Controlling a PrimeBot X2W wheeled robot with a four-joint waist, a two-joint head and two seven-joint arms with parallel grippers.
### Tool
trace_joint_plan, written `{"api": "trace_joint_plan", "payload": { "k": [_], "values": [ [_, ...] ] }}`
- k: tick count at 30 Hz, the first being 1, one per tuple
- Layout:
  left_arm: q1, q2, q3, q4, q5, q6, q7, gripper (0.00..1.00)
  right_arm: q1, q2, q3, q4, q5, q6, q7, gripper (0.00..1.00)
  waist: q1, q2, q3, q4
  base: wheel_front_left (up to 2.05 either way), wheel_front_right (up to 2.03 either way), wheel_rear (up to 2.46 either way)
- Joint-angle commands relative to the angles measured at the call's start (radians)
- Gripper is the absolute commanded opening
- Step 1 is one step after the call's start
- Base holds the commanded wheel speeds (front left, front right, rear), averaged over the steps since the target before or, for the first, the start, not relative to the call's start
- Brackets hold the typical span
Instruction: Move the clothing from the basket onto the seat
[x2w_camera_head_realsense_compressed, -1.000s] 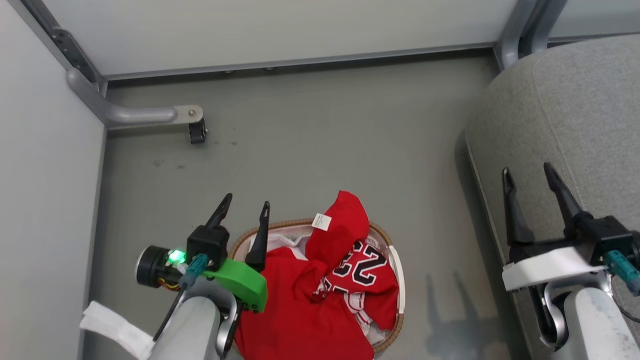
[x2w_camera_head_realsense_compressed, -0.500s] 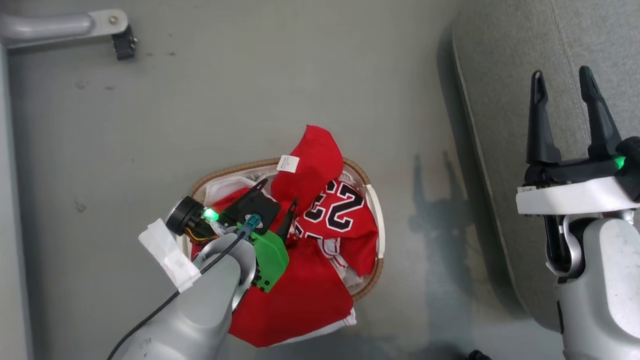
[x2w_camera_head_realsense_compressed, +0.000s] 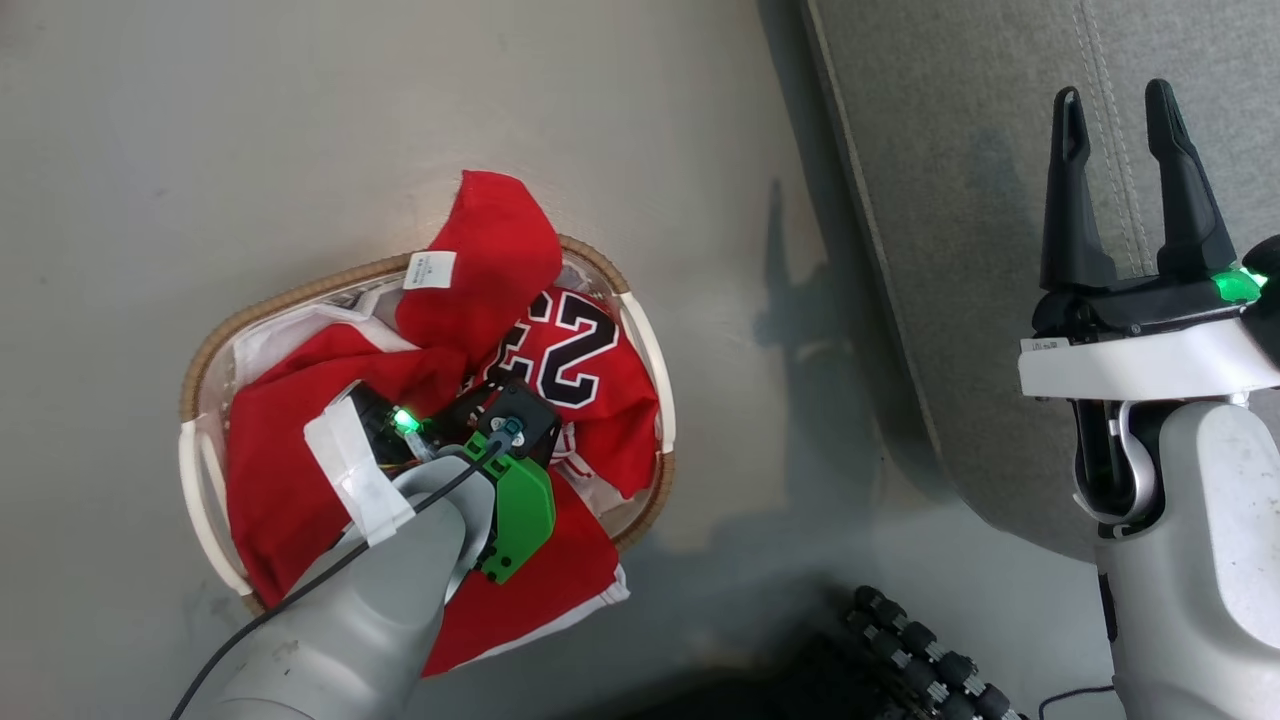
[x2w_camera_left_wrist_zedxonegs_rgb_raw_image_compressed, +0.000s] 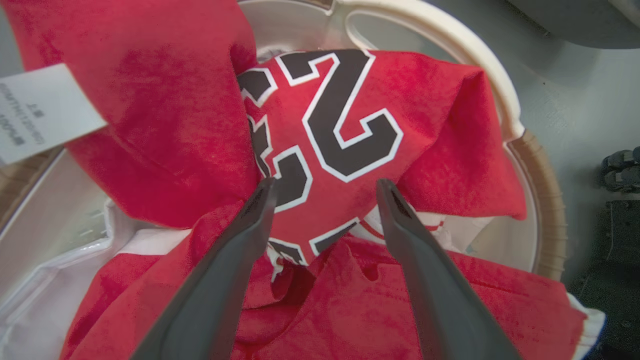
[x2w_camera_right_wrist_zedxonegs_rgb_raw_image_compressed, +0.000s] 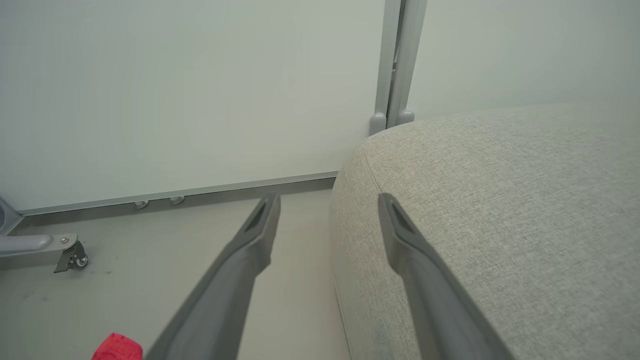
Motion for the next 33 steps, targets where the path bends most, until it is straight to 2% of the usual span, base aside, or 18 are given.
{"api": "trace_joint_plan", "payload": {
  "k": [1,7,15,27,30,33],
  "values": [
    [-0.028,0.009,-0.002,0.011,-0.01,-0.002,-0.003,1.0,-0.014,-0.001,0.005,-0.001,0.01,-0.001,-0.002,1.0,-0.0002,0.0,0.074,-0.078,0.0,0.0,0.0],
    [-0.055,0.009,-0.016,0.064,-0.008,0.007,0.002,1.0,-0.012,-0.001,0.019,0.004,0.039,-0.001,-0.002,1.0,-0.0002,0.0,0.083,-0.097,0.0,0.0,0.0],
    [-0.096,0.012,-0.06,0.094,0.036,0.066,0.004,1.0,-0.008,-0.001,0.035,0.006,0.058,-0.001,-0.002,1.0,-0.0002,0.0,0.091,-0.109,0.0,0.0,0.0],
    [-0.084,0.008,-0.127,0.105,0.023,0.014,0.09,1.0,-0.011,-0.001,0.053,0.004,0.082,-0.001,-0.002,1.0,-0.0002,0.0,0.104,-0.119,0.0,0.0,0.0],
    [-0.096,0.008,-0.143,0.107,0.033,0.025,0.094,1.0,-0.013,-0.001,0.057,0.002,0.086,-0.001,-0.002,1.0,-0.0002,0.0,0.111,-0.122,0.0,0.0,0.0],
    [-0.115,0.013,-0.155,0.111,0.047,0.062,0.094,1.0,-0.014,-0.001,0.059,0.0,0.091,-0.001,-0.002,1.0,-0.0002,0.0,0.117,-0.124,0.0,0.0,0.0]
  ]
}}
